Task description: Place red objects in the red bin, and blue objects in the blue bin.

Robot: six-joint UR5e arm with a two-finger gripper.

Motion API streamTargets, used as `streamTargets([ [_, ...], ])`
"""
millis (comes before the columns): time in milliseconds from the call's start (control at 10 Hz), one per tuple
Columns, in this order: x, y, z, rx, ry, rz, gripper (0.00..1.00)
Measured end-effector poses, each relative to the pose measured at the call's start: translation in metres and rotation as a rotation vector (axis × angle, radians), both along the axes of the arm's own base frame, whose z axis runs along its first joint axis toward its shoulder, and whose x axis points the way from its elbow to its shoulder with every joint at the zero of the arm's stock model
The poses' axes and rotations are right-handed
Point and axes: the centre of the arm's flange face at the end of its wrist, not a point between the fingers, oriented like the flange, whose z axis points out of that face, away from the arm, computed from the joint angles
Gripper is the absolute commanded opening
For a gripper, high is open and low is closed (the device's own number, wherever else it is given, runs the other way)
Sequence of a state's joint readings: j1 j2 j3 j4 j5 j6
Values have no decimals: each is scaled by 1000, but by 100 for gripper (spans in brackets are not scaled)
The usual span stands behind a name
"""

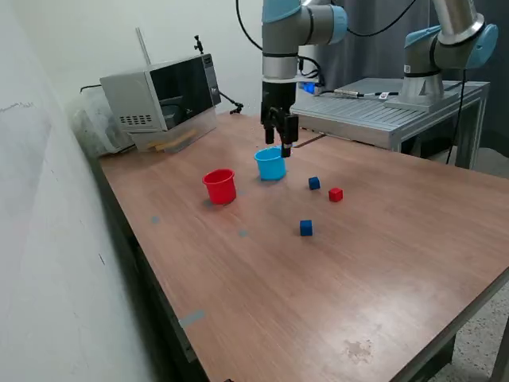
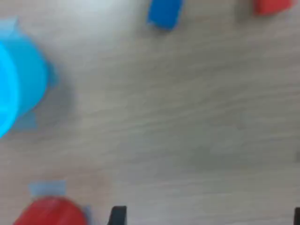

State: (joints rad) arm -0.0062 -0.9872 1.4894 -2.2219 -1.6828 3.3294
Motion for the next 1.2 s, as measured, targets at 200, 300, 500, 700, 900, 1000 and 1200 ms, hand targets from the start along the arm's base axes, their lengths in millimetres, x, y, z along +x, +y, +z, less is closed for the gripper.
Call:
streamTargets([
  [200, 22, -41, 4, -20, 15, -22, 100],
  [300, 29, -63, -1, -33, 14, -24, 100],
  [500, 37, -113, -21, -61, -3, -14, 100],
  [700, 44, -170, -41, -80, -14, -3, 100],
  [900, 48, -215, -52, -89, -13, 26, 100],
  [1000, 48, -231, -57, -87, -16, 84, 100],
  [1200, 42, -242, -64, -89, -37, 323, 100],
])
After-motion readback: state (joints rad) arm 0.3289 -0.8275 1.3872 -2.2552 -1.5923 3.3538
